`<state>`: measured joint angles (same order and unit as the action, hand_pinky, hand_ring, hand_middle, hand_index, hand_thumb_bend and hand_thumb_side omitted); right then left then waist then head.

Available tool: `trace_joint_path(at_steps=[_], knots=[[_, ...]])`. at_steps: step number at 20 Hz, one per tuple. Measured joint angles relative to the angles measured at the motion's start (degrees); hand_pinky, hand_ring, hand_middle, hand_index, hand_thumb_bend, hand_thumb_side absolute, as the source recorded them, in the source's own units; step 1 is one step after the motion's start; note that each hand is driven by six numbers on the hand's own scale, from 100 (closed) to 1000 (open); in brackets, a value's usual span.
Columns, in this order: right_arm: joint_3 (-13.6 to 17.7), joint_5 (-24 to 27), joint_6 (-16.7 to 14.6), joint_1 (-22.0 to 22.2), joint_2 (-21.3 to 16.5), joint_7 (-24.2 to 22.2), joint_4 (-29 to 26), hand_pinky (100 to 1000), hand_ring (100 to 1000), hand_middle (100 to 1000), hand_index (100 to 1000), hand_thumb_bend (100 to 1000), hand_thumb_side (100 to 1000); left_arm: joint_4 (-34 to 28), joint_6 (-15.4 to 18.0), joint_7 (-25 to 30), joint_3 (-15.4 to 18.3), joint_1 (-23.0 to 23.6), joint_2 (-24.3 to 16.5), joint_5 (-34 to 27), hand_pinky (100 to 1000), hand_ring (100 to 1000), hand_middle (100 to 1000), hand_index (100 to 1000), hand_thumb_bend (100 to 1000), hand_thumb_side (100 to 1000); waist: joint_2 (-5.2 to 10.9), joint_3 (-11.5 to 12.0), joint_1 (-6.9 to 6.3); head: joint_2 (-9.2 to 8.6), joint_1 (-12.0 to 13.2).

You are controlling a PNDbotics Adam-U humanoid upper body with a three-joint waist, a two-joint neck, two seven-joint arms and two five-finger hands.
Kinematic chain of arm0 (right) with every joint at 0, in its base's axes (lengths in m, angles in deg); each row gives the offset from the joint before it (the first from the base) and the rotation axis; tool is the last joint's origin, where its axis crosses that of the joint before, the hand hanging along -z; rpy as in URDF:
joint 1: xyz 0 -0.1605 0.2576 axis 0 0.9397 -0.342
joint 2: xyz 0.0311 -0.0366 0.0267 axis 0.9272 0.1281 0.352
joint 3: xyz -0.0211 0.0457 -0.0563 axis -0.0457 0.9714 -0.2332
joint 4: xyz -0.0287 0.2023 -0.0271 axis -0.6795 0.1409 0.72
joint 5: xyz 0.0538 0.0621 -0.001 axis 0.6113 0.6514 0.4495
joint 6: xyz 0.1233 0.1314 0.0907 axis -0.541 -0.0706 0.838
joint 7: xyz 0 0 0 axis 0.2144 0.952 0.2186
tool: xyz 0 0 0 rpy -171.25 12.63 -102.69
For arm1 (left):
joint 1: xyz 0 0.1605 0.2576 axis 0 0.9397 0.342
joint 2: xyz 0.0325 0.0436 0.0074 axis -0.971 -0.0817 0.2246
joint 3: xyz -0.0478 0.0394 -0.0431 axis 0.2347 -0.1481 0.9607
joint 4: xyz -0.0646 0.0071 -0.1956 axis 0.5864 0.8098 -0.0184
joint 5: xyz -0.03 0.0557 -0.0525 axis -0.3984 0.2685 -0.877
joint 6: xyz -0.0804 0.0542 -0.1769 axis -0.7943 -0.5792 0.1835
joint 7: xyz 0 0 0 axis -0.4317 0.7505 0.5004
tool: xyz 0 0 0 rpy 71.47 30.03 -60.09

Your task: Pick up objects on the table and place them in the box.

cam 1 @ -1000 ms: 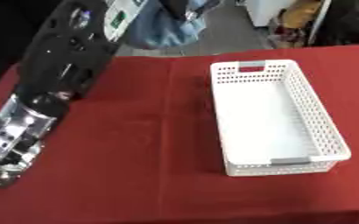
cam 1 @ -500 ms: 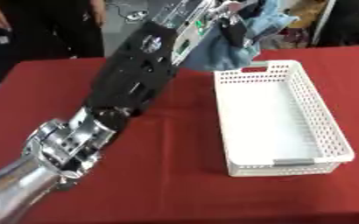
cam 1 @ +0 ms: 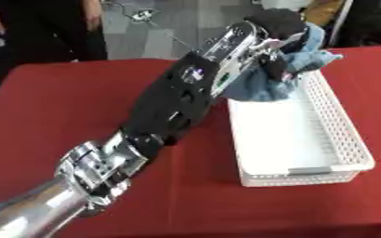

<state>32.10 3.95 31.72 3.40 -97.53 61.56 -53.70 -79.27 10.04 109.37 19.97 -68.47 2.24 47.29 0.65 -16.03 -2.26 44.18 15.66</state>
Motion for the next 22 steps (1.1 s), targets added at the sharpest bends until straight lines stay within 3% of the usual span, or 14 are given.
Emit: trace_joint_path(at_steps=[1, 2, 3, 5, 11, 22], knots=[[0.0, 0.1, 0.0, 0.0, 0.1, 0.0, 0.0, 838, 858, 833, 942, 100, 1000, 0.2, 0.9, 0.1, -0.1, 0.4, 0.5, 0.6, 762, 852, 918, 963, 810, 509, -0.01, 0.0, 0.00, 0.00, 0.0], [0.0, 0.1, 0.0, 0.0, 0.2, -0.1, 0.0, 838, 858, 833, 942, 100, 1000, 0.4, 1.7, 0.3, -0.2, 0.8, 0.8, 1.2, 799, 881, 937, 977, 859, 590, -0.01, 0.0, -0.01, 0.00, 0.0], [0.0, 0.1, 0.1, -0.1, 0.4, -0.1, 0.0, 838, 858, 833, 942, 100, 1000, 0.7, 2.4, 0.5, -0.3, 1.3, 1.1, 1.8, 864, 938, 982, 1000, 896, 739, -0.01, -0.1, -0.01, 0.00, 0.0], [0.0, 0.3, 0.1, -0.2, 0.4, -0.2, 0.0, 837, 858, 832, 942, 100, 1000, 1.6, 3.2, 1.2, -0.3, 2.0, 1.3, 3.0, 901, 975, 1000, 1000, 908, 822, -0.01, 0.0, -0.01, 0.00, 0.0], [0.0, 0.4, 0.1, -0.2, 0.4, -0.2, 0.0, 837, 858, 832, 941, 100, 1000, 3.1, 3.5, 0.9, 0.1, 2.7, 1.4, 5.1, 941, 1000, 1000, 1000, 923, 896, -0.05, 0.2, -0.01, 0.00, 0.0], [0.0, 0.4, 0.0, -0.2, 0.4, -0.3, 0.0, 836, 856, 831, 941, 100, 1000, 3.0, 3.7, -0.2, 0.1, 2.7, 1.4, 5.4, 949, 1000, 1000, 1000, 925, 885, -0.14, 0.3, -0.01, 0.00, 0.0]])
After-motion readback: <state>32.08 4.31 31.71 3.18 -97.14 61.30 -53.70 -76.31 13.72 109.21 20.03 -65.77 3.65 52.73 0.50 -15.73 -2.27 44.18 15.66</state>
